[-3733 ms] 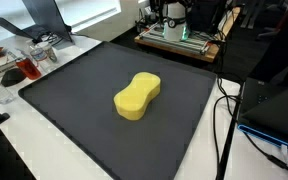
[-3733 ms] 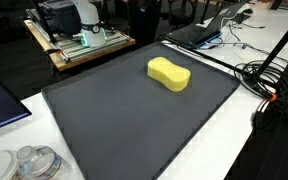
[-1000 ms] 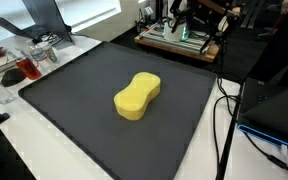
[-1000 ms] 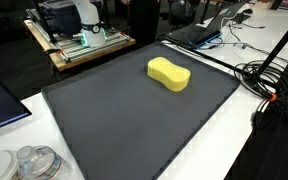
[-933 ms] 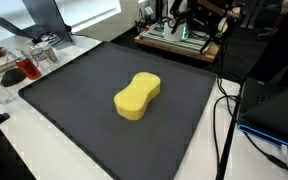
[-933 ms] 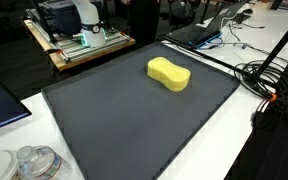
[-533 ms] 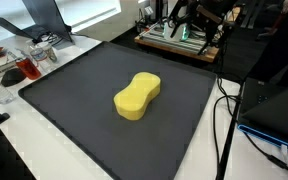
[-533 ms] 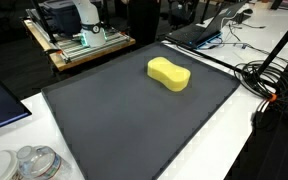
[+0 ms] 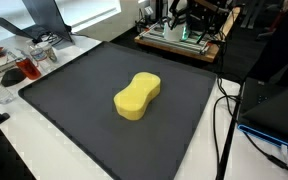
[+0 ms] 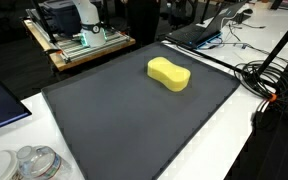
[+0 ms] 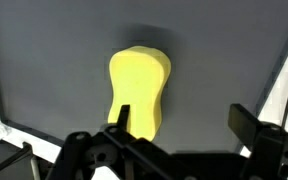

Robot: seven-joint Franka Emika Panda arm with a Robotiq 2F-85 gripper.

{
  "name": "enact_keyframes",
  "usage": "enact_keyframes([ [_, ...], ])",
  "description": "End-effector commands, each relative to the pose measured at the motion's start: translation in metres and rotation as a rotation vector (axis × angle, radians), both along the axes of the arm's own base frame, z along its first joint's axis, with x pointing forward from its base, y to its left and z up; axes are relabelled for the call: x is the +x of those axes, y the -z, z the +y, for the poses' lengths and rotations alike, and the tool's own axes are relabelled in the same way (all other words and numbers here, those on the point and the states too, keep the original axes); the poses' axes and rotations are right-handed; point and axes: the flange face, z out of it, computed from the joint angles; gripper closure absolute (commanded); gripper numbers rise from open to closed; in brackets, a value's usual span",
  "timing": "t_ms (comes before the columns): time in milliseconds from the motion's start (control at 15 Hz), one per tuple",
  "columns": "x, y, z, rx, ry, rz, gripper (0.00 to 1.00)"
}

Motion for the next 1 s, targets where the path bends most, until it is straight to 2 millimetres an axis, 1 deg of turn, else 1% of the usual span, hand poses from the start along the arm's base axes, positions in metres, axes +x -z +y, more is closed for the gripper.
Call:
enact_keyframes([
  [0,-0.04,-0.005,-0.027,0.049,-0.073,-0.031,0.0],
  [133,-0.054,-0.005,-0.039,0.096,-0.1,-0.02,0.0],
  [400,-0.071,0.002,-0.077,0.264,-0.125,0.053,0.0],
  [667,-0.077,0.01,-0.137,0.375,-0.123,0.136,0.0],
  [933,-0.07,0.016,-0.207,0.438,-0.111,0.144,0.0],
])
